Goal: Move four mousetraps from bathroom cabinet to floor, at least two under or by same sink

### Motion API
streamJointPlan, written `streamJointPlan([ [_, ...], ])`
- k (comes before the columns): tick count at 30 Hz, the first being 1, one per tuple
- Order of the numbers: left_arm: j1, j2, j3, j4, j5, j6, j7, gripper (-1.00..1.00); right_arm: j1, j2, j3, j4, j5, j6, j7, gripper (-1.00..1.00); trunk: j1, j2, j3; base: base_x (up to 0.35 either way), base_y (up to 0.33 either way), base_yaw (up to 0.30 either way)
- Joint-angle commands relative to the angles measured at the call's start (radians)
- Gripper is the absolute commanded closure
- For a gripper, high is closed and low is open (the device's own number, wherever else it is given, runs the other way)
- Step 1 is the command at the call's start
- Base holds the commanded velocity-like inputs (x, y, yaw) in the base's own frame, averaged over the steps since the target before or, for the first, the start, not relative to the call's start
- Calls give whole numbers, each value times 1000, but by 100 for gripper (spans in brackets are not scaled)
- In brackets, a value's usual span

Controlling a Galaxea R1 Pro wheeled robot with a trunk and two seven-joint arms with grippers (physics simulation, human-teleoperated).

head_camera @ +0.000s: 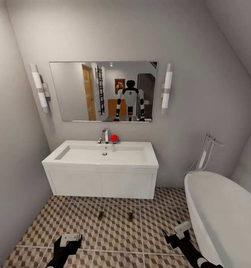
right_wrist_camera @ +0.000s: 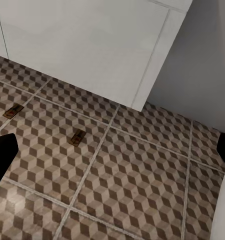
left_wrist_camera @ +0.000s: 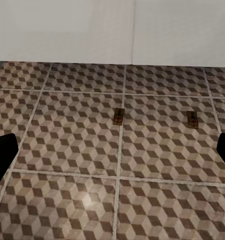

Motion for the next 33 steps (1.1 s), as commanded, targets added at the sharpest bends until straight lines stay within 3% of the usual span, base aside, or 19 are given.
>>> streamJointPlan([
  [1,-2,0,-8,4,10,-6,-3,-100,-1,0,-6,1,4,-3,5,-100,1,-1,-1,0,0,0],
  [11,-2,0,-9,4,10,-6,-3,-100,-1,1,-6,1,4,-3,-4,-100,1,-1,-1,0,0,23],
  [33,-2,0,-9,4,10,-6,-3,-100,-1,4,-6,1,4,-3,-47,-100,1,-1,-12,0,0,204],
])
